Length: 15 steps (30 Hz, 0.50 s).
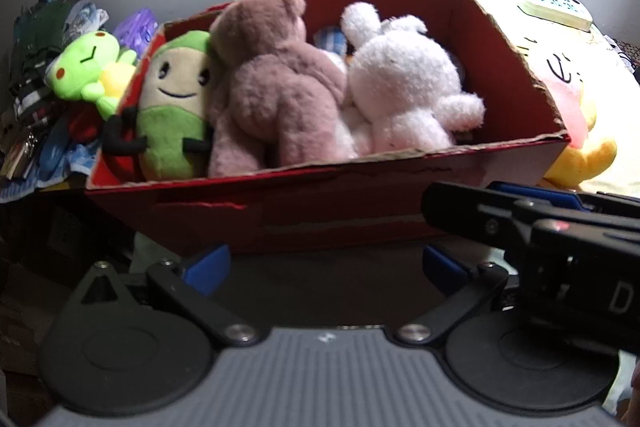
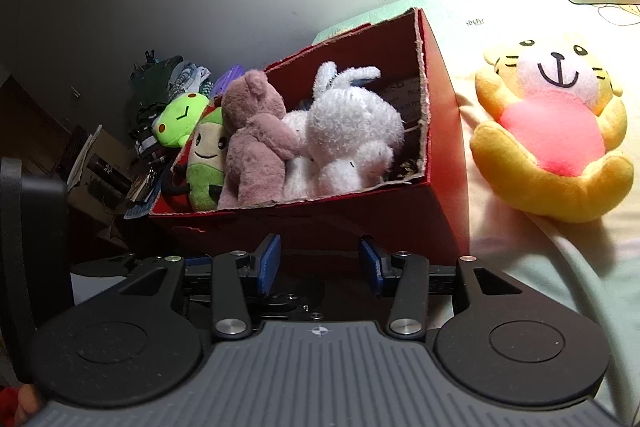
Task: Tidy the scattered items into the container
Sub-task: 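Move the right gripper to the yellow tiger plush with pink belly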
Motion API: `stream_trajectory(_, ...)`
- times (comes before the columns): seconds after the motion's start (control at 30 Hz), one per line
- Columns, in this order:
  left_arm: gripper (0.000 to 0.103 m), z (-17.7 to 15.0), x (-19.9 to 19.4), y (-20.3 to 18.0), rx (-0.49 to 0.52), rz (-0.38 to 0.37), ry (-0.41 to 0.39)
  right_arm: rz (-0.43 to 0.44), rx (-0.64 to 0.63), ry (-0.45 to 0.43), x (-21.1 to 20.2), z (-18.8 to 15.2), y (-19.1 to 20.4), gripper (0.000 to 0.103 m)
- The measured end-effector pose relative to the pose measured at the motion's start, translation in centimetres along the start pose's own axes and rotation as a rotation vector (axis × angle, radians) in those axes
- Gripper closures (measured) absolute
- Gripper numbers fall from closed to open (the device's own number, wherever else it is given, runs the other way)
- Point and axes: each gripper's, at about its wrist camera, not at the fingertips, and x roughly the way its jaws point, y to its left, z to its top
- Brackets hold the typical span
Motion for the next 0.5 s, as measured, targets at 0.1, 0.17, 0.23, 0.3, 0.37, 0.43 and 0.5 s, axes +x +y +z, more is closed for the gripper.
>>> stream_trajectory(0.1, 0.001, -0.1, 0.2, -1.0, -0.021, -0.013, 0.024, 0.0, 0.001, 0.009, -0.5, 0.3, -1.1, 0.055)
stream_trajectory(0.17, 0.001, -0.2, 0.2, -1.7, -0.022, -0.008, 0.034, -0.001, 0.0, 0.021, -0.7, 0.4, -1.6, 0.055)
stream_trajectory(0.23, 0.001, -0.4, 0.3, -2.6, -0.025, -0.005, 0.043, 0.0, -0.006, 0.029, -0.9, 0.6, -2.1, 0.055)
stream_trajectory(0.3, 0.001, -0.5, 0.3, -3.3, -0.03, -0.013, 0.056, -0.004, -0.014, 0.034, -1.2, 0.8, -2.6, 0.055)
stream_trajectory(0.37, 0.001, -0.7, 0.3, -4.1, -0.029, -0.017, 0.064, -0.005, -0.018, 0.04, -1.4, 0.9, -3.1, 0.055)
stream_trajectory(0.43, 0.001, -0.7, 0.3, -4.8, -0.025, -0.018, 0.068, -0.008, -0.018, 0.044, -1.7, 1.0, -3.6, 0.055)
stream_trajectory(0.5, 0.001, -0.8, 0.3, -5.6, -0.02, -0.022, 0.076, -0.012, -0.013, 0.048, -2.0, 1.0, -4.2, 0.055)
